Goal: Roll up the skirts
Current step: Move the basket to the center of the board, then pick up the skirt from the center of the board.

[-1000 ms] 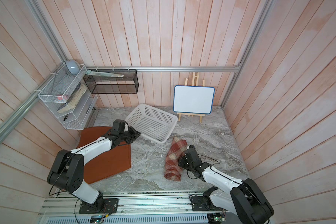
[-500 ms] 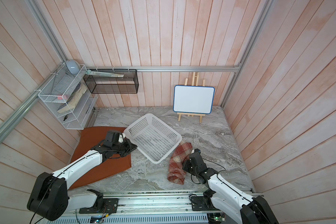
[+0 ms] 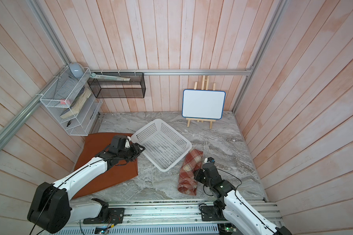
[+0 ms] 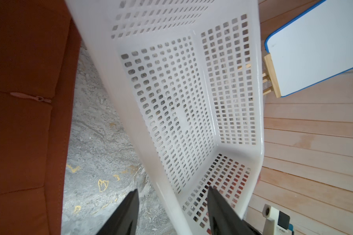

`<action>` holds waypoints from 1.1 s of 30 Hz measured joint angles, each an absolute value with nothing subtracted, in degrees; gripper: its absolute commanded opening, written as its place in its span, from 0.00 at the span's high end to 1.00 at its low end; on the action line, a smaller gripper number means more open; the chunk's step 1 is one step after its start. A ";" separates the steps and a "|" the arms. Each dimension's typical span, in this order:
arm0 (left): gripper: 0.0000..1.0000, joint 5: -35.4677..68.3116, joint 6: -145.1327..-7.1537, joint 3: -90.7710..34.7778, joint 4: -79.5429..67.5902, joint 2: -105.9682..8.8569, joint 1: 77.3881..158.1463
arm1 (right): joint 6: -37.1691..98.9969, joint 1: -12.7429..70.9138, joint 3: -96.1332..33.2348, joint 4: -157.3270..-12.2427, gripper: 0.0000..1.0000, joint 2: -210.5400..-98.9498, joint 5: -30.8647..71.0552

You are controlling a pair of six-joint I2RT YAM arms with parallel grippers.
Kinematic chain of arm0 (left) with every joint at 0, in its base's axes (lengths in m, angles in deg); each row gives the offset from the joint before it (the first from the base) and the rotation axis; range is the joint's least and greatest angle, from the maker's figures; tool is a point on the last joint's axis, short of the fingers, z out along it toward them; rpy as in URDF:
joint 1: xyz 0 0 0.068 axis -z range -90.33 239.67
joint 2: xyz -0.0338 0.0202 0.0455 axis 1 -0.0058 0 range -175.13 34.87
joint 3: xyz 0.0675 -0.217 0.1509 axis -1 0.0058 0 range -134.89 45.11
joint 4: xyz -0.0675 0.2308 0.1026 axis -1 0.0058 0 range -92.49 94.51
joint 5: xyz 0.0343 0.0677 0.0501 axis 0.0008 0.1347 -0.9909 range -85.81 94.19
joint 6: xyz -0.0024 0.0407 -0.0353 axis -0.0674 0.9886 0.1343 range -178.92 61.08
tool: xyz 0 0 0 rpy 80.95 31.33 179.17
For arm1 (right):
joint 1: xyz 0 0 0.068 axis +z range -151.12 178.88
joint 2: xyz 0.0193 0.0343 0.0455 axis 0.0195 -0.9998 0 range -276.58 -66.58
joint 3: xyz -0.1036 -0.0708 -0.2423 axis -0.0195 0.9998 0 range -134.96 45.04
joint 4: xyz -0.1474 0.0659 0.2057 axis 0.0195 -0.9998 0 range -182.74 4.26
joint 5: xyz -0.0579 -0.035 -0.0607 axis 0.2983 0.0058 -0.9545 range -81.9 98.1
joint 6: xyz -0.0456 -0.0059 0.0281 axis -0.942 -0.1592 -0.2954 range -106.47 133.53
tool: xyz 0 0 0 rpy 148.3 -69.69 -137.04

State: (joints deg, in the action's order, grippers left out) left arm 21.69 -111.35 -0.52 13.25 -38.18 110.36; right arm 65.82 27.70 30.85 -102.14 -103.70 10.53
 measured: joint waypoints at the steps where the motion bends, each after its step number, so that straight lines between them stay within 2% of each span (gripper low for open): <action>1: 0.42 21.71 -111.17 -1.02 13.19 -37.81 110.36 | 65.82 27.70 30.45 -102.69 1.00 -103.07 10.53; 7: 0.44 19.50 -110.30 -4.76 14.54 -37.29 114.29 | 66.00 27.59 29.58 -104.06 1.00 -103.09 9.83; 14: 0.44 11.07 -108.83 -11.77 18.19 -37.40 132.21 | 67.72 27.55 30.56 -106.03 1.00 -102.13 7.60; 17: 0.49 9.38 -107.96 -15.60 17.71 -40.87 142.11 | 68.90 27.55 31.68 -106.55 1.00 -101.93 6.60; 21: 0.64 8.75 -105.60 -20.28 17.28 -49.11 151.21 | 70.54 27.44 32.53 -106.75 1.00 -102.04 6.18; 27: 0.86 14.00 -103.94 -24.91 13.97 -63.49 154.66 | 72.99 27.29 33.12 -106.40 1.00 -102.22 6.03; 33: 0.88 19.31 -104.33 -24.85 12.44 -72.08 154.86 | 75.77 27.29 34.01 -107.32 1.00 -99.27 5.57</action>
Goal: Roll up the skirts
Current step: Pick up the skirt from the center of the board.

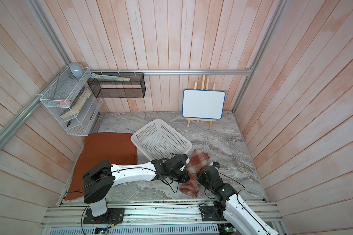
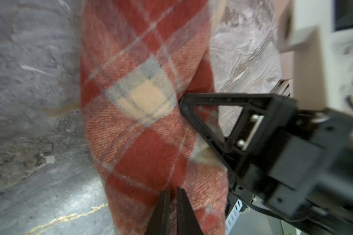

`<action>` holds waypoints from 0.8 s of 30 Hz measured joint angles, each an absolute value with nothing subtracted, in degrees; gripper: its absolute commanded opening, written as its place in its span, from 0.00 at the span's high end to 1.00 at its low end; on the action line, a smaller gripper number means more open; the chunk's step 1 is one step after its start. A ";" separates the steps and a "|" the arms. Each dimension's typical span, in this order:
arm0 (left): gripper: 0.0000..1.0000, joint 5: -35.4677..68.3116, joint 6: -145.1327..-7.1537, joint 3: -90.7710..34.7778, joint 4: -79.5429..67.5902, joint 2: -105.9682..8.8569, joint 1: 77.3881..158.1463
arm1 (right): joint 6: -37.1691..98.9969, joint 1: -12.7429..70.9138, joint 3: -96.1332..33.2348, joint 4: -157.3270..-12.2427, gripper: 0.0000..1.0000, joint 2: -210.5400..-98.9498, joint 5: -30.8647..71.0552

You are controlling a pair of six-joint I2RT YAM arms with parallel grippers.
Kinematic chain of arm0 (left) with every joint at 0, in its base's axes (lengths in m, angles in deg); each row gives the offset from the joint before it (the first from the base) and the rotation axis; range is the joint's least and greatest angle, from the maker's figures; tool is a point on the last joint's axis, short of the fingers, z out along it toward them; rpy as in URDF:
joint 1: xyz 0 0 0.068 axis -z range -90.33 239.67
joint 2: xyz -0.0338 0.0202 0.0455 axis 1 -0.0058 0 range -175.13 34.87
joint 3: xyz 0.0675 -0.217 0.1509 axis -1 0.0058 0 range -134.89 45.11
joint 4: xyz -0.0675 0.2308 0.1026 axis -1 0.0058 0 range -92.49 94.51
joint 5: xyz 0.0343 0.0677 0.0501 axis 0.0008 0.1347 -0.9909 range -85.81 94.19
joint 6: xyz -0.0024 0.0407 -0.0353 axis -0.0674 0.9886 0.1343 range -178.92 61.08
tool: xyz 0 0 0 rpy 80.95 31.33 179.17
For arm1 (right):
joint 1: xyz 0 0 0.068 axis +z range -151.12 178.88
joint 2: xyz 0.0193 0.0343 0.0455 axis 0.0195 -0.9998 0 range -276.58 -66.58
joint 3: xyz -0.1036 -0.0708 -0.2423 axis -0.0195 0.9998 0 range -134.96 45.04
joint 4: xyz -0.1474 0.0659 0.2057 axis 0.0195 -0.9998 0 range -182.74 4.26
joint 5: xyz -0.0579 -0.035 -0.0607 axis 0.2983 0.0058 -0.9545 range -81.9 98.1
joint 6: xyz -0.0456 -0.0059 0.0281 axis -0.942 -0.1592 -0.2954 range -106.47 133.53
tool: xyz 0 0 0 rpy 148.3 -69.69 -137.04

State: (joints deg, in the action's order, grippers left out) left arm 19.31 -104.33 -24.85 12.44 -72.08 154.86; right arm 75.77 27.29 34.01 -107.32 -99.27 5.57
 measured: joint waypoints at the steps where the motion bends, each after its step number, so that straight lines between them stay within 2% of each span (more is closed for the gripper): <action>1: 0.88 20.05 -104.29 -24.95 12.20 -72.52 154.83 | 76.14 27.29 34.01 -107.52 1.00 -99.09 5.55; 3: 0.88 21.73 -103.87 -26.11 12.03 -74.07 154.73 | 76.55 27.29 34.01 -107.89 1.00 -99.09 5.42; 4: 0.87 22.43 -103.57 -26.90 12.01 -75.08 154.70 | 76.73 27.29 34.01 -108.00 0.97 -99.09 5.35; 6: 0.87 23.87 -102.98 -28.74 12.01 -77.70 154.59 | 76.95 27.26 33.97 -108.28 0.80 -99.09 5.22; 7: 0.87 24.36 -102.58 -29.59 12.29 -78.88 154.59 | 76.93 27.26 33.82 -108.61 0.74 -99.11 5.16; 14: 0.95 27.90 -100.48 -33.24 12.88 -83.54 153.68 | 76.64 27.22 29.86 -115.36 0.45 -97.82 4.06; 24: 0.97 33.43 -99.54 -29.19 7.44 -83.23 151.10 | 79.18 27.24 27.89 -119.43 0.35 -97.06 3.01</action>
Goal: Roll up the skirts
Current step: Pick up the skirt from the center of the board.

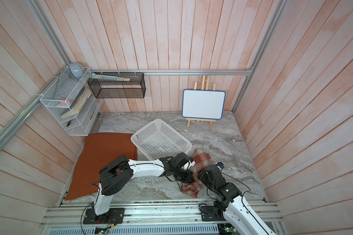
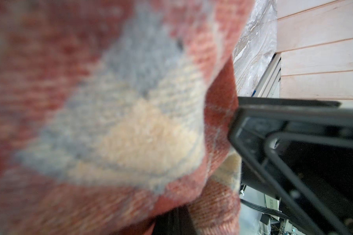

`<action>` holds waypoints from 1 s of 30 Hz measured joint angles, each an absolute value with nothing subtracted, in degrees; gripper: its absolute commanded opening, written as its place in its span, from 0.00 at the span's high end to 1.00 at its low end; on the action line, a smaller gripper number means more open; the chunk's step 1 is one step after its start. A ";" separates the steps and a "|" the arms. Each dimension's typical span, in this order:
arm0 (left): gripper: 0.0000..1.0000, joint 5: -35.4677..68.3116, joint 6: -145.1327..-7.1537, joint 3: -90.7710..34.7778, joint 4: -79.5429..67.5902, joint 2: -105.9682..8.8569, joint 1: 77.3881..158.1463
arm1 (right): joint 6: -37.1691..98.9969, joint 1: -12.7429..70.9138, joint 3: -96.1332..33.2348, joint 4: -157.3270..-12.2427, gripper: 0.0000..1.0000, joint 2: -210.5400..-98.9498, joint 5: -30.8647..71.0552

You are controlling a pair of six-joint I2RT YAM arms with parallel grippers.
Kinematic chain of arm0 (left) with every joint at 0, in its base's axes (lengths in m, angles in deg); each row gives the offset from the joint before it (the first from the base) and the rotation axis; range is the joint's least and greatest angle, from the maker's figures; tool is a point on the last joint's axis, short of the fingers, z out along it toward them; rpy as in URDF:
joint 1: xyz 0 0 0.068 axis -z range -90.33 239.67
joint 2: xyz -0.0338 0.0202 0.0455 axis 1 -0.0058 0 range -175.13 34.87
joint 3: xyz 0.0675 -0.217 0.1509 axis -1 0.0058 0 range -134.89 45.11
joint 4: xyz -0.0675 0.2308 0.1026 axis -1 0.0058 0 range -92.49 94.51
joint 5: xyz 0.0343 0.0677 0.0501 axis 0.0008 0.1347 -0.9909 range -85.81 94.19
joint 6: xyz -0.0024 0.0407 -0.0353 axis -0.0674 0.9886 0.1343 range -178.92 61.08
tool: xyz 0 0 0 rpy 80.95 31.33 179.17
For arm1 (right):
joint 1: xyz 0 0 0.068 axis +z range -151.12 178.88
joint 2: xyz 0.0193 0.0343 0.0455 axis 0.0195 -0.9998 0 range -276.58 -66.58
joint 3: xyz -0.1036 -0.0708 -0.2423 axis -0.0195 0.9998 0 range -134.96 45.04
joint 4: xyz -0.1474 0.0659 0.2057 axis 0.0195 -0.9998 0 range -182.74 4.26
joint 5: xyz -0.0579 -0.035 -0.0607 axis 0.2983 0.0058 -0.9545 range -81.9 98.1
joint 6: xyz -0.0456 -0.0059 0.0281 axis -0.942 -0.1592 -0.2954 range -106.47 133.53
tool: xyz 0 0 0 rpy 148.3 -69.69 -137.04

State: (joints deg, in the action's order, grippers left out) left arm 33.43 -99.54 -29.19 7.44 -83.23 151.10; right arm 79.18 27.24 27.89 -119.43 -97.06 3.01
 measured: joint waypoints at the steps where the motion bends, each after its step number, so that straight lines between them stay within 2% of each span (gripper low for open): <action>1: 0.97 33.56 -99.39 -28.87 7.05 -83.10 151.03 | 79.46 27.24 28.09 -119.71 0.34 -97.56 2.97; 4: 0.98 33.95 -99.13 -28.06 5.78 -82.97 150.88 | 80.09 27.42 28.51 -120.94 0.29 -98.37 2.82; 5: 0.98 34.08 -99.04 -27.88 5.41 -82.97 150.81 | 80.42 27.64 28.53 -121.44 0.10 -98.35 2.77; 6: 0.99 34.24 -99.02 -27.71 5.12 -82.97 150.77 | 80.90 27.90 28.68 -121.53 0.02 -98.22 2.80; 7: 0.99 34.37 -99.02 -27.56 4.88 -82.97 150.73 | 81.14 28.10 29.07 -121.24 0.02 -98.15 2.84; 10: 0.99 34.93 -99.02 -26.90 3.72 -82.90 150.49 | 81.06 28.44 30.60 -117.90 0.11 -98.72 3.10; 14: 0.99 35.55 -99.02 -26.38 2.94 -82.84 150.14 | 80.73 28.49 30.91 -112.26 0.37 -104.34 3.50; 16: 0.99 35.55 -99.02 -26.09 2.61 -82.71 150.05 | 80.60 28.47 31.15 -109.16 0.40 -107.05 4.19; 17: 1.00 35.52 -99.02 -26.00 2.57 -82.66 149.98 | 80.58 28.49 31.19 -107.87 0.46 -108.05 4.61; 21: 1.00 35.48 -99.02 -25.96 2.61 -82.60 149.68 | 81.23 28.47 32.70 -102.75 0.48 -109.43 5.92; 23: 1.00 35.57 -99.00 -25.85 2.61 -82.53 149.26 | 81.56 28.47 34.34 -98.93 0.55 -109.28 6.64; 26: 1.00 35.98 -98.98 -25.72 2.61 -82.53 148.87 | 81.76 28.40 35.89 -95.39 0.76 -109.58 7.34; 27: 1.00 36.07 -98.93 -25.68 2.61 -82.53 148.80 | 81.45 28.36 36.13 -94.71 0.85 -109.74 7.56; 28: 1.00 36.11 -98.82 -25.63 2.61 -82.53 148.74 | 81.21 28.31 36.29 -93.99 1.00 -109.76 7.80; 30: 1.00 36.22 -98.52 -25.54 2.67 -82.47 148.50 | 80.77 28.29 36.51 -93.16 1.00 -109.54 8.15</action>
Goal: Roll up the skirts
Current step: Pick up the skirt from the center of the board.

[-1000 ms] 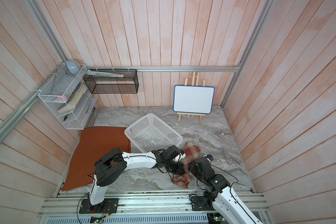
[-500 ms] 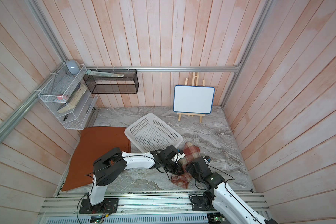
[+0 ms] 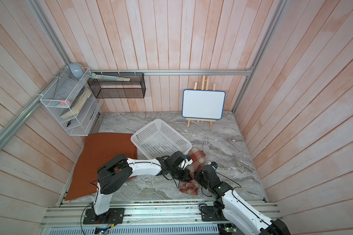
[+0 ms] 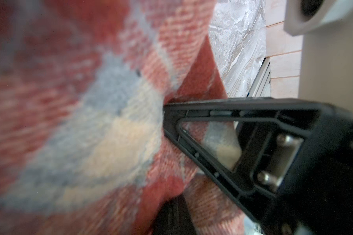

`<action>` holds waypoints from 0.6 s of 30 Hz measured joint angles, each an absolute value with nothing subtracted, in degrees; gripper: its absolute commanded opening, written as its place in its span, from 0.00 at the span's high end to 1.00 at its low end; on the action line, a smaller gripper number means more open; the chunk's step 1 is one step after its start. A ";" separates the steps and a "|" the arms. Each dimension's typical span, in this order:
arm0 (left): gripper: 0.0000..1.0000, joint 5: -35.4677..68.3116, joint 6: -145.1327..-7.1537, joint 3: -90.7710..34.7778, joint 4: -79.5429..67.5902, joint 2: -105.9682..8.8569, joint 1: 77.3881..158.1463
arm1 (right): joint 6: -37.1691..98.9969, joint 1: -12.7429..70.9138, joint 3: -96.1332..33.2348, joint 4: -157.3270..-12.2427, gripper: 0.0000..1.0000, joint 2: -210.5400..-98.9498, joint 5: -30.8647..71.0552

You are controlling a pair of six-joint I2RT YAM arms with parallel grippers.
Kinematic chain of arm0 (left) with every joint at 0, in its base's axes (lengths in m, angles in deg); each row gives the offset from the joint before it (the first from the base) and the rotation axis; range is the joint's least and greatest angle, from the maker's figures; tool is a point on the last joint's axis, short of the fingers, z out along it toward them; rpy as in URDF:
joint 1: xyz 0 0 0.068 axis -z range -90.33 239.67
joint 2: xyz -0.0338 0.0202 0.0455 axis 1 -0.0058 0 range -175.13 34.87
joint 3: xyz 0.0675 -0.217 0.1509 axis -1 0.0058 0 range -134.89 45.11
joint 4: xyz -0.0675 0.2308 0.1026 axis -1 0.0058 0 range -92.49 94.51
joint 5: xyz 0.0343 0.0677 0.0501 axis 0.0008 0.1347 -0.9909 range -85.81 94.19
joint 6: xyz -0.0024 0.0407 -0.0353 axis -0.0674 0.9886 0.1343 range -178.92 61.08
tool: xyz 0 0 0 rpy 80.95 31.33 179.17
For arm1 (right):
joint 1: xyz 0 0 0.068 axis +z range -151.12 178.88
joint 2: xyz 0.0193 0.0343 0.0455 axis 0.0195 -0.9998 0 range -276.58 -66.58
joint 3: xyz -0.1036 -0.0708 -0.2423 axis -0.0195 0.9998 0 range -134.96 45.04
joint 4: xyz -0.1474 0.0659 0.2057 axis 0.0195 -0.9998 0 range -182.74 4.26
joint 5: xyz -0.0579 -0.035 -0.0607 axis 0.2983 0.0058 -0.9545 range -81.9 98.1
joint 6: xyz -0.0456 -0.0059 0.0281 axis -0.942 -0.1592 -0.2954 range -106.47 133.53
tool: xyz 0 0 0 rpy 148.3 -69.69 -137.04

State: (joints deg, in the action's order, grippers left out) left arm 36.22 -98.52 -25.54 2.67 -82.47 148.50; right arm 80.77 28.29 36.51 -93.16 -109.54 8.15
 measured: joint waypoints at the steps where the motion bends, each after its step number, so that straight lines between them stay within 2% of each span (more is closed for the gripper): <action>1: 1.00 36.40 -98.36 -25.50 2.70 -82.44 148.43 | 80.64 28.27 36.68 -93.05 1.00 -109.10 8.26; 4: 0.99 36.66 -97.90 -25.46 2.81 -82.33 148.39 | 80.75 28.27 37.18 -94.51 1.00 -105.93 8.35; 8: 0.91 36.73 -97.23 -25.39 3.72 -81.66 148.43 | 80.90 28.51 37.23 -100.94 1.00 -98.20 8.13; 10: 0.81 36.55 -96.72 -25.39 4.45 -81.00 148.47 | 81.23 28.88 37.18 -104.04 1.00 -94.50 8.06; 11: 0.71 36.33 -96.72 -25.35 4.77 -80.45 148.50 | 81.34 29.12 37.12 -105.51 1.00 -92.99 7.93; 12: 0.68 35.98 -96.31 -25.30 5.12 -79.84 148.54 | 81.43 29.30 36.99 -106.62 1.00 -92.05 7.82; 16: 0.56 30.43 -95.74 -24.74 9.19 -76.17 148.21 | 81.21 29.84 34.98 -111.52 1.00 -90.07 6.82; 18: 0.56 27.55 -95.59 -24.26 12.01 -74.88 147.80 | 80.82 29.93 33.62 -113.66 1.00 -89.30 6.27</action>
State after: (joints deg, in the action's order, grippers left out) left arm 27.55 -95.59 -24.26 12.01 -74.88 147.80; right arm 80.82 29.93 33.62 -113.66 -89.30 6.27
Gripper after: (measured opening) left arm 0.437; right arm 0.163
